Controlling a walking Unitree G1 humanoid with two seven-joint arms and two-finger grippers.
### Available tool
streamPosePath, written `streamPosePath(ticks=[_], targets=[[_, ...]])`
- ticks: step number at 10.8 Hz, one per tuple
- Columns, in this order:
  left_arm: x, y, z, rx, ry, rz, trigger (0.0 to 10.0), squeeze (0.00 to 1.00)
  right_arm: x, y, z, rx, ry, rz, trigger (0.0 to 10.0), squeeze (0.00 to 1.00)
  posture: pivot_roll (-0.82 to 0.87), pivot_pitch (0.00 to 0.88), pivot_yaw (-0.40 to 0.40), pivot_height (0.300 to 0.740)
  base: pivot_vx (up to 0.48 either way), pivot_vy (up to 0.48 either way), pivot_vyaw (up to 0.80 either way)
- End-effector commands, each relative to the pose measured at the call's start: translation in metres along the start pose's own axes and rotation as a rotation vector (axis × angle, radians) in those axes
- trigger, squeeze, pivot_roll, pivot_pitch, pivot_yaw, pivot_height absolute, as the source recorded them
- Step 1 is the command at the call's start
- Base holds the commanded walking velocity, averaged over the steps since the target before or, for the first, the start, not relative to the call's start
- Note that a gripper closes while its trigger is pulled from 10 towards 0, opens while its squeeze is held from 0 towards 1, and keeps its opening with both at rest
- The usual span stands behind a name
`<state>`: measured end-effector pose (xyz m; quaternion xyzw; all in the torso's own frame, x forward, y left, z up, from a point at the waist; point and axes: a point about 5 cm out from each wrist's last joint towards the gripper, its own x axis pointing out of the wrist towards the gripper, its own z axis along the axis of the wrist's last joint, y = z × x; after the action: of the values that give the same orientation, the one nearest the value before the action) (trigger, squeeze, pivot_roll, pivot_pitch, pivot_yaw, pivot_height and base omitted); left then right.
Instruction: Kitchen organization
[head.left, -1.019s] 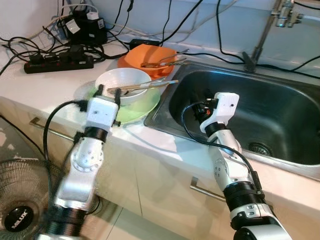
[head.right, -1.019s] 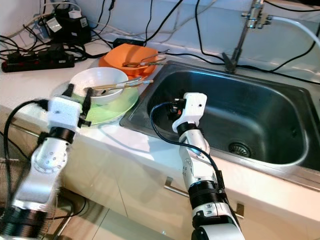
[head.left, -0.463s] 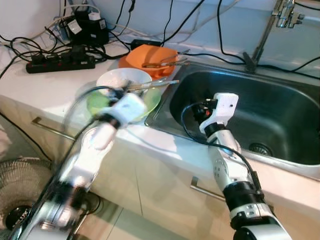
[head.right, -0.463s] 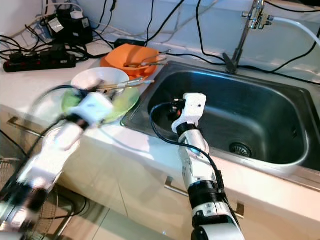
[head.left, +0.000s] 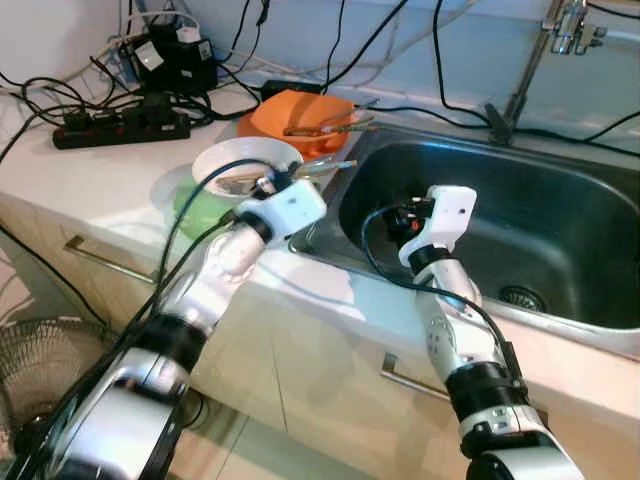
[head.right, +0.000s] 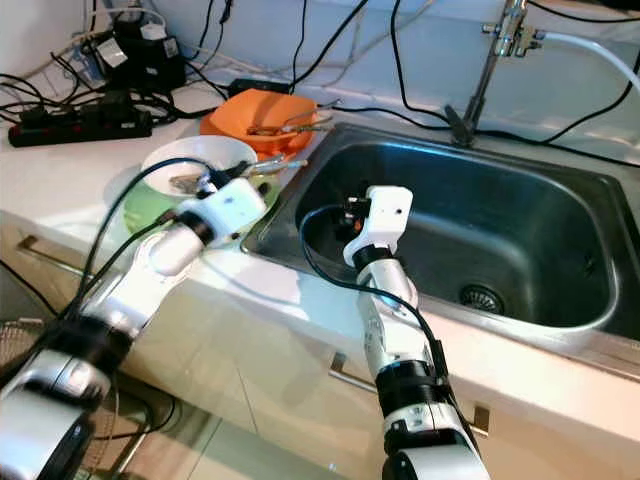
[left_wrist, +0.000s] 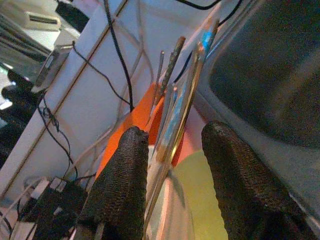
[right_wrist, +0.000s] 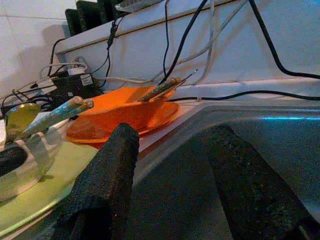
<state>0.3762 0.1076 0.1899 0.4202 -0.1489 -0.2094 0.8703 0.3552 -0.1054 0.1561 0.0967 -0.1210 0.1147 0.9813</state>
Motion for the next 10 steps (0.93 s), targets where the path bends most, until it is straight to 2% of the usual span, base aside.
streamPosePath(ticks=[1,4,6,7,8,10], targets=[[0.005,0.001,0.003,0.025,-0.012,-0.005,10.0,0.0,0.002,0.0,0.003,-0.001,-0.018,-0.008,10.0,0.0,0.15,0.018,0.056,0.74,0.0,0.0,0.0],[0.02,-0.006,0.012,0.024,-0.034,-0.031,10.0,0.0,0.0,-0.002,0.003,-0.002,-0.021,-0.02,10.0,0.0,0.13,0.018,0.066,0.74,0.0,0.0,0.0],[0.024,-0.009,0.017,0.026,-0.048,-0.027,10.0,0.0,0.0,-0.002,0.003,-0.003,-0.022,-0.023,10.0,0.0,0.13,0.018,0.069,0.74,0.0,0.0,0.0],[0.025,-0.01,0.017,0.026,-0.049,-0.019,3.4,0.0,0.0,-0.003,0.003,-0.004,-0.021,-0.025,10.0,0.0,0.12,0.016,0.07,0.74,0.0,0.0,0.0],[0.026,-0.009,0.017,0.028,-0.052,-0.003,0.0,0.0,0.0,-0.003,0.003,-0.005,-0.021,-0.026,10.0,0.0,0.12,0.014,0.071,0.74,0.0,0.0,0.0],[0.027,-0.005,0.017,0.036,-0.052,0.022,0.0,0.0,-0.001,-0.003,0.002,-0.007,-0.02,-0.025,10.0,0.0,0.12,0.001,0.07,0.74,0.0,0.0,0.0]])
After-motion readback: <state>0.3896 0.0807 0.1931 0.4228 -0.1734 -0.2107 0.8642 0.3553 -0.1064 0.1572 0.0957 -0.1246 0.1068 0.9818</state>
